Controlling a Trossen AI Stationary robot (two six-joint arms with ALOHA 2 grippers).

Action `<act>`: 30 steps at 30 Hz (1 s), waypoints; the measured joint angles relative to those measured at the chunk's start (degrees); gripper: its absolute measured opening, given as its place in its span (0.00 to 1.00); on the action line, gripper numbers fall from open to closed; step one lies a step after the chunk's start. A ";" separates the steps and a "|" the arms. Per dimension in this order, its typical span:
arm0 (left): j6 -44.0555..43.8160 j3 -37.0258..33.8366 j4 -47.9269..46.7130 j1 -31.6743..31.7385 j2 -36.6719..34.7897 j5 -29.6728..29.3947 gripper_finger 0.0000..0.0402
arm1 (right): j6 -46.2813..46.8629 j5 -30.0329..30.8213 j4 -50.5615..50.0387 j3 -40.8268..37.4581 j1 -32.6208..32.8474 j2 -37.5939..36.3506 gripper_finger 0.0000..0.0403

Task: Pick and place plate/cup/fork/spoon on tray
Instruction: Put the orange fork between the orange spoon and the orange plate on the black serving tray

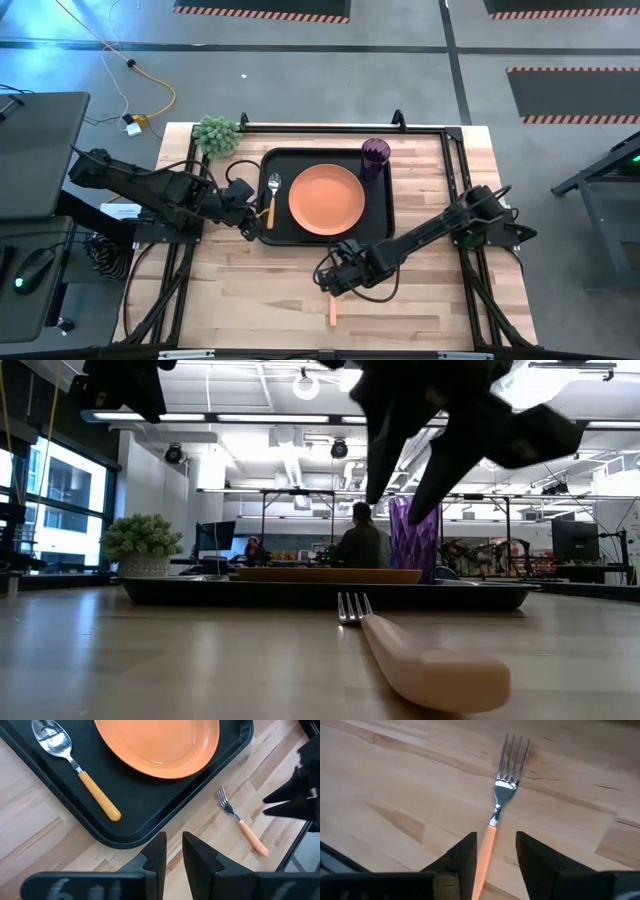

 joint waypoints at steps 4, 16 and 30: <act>-0.41 0.00 0.02 0.00 0.00 -0.01 0.13 | -0.56 -0.48 3.00 0.00 -0.13 2.50 0.33; -1.16 0.00 0.17 0.00 0.00 -0.01 0.13 | -3.04 -5.35 8.07 0.00 -0.90 6.90 0.33; -1.14 -0.02 0.26 0.00 0.00 -0.01 0.13 | 0.16 -7.88 13.39 0.07 -0.01 10.58 0.33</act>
